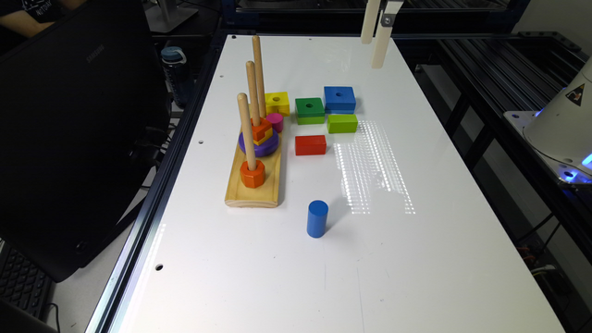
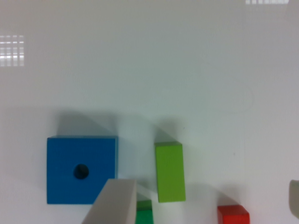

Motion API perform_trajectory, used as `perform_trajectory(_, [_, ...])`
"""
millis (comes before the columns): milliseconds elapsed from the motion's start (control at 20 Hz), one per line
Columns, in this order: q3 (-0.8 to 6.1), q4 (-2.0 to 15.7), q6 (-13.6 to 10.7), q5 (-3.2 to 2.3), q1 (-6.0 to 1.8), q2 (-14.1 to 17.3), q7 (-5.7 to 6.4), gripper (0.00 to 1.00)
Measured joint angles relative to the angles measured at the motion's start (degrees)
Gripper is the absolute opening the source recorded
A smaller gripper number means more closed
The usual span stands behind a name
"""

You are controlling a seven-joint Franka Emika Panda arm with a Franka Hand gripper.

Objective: Pick up green block.

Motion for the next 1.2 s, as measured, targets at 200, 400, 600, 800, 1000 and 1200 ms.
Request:
perform_trajectory(200, [-0.02, 0.64, 0.0, -0.24, -0.52, 0.2, -0.18, 1.00])
perform_trajectory(400, [-0.08, 2.91, 0.0, -0.60, -1.89, 2.1, -1.29, 1.00])
perform_trajectory(600, [-0.06, 6.70, 0.0, -0.99, -2.89, 6.0, -1.99, 1.00])
perform_trajectory(800, [-0.06, 9.14, 0.0, -1.17, -3.03, 8.8, -2.03, 1.00])
perform_trajectory(1000, [-0.07, 9.40, 0.0, -1.22, -3.10, 9.1, -2.04, 1.00])
perform_trajectory(1200, [-0.08, 9.53, 0.0, -1.32, -3.53, 9.1, -2.31, 1.00])
